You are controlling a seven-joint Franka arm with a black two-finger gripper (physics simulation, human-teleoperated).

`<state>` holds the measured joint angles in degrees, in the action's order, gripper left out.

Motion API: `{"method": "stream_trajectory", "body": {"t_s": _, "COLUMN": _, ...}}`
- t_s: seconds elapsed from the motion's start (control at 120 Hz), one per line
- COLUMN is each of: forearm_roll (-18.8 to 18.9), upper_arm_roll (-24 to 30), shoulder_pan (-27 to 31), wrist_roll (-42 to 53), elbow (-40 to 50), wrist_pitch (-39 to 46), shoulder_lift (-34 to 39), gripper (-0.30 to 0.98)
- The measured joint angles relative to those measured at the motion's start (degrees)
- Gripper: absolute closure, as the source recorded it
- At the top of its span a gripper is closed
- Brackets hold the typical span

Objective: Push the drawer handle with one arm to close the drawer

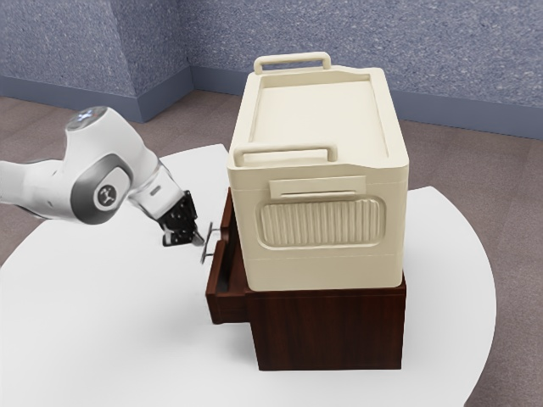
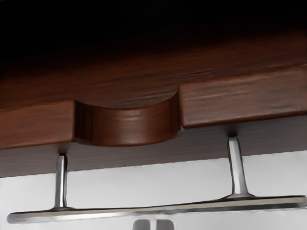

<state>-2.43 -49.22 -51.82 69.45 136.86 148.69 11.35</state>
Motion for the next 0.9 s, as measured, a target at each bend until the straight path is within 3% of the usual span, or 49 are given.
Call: {"method": "stream_trajectory", "body": {"t_s": 0.9, "forearm_roll": -5.74, "upper_arm_roll": 0.09, "shoulder_pan": -5.67, "wrist_roll": -0.55, "elbow": -1.83, "wrist_pitch": 4.17, "shoulder_lift": -4.02, "gripper": 0.79}}
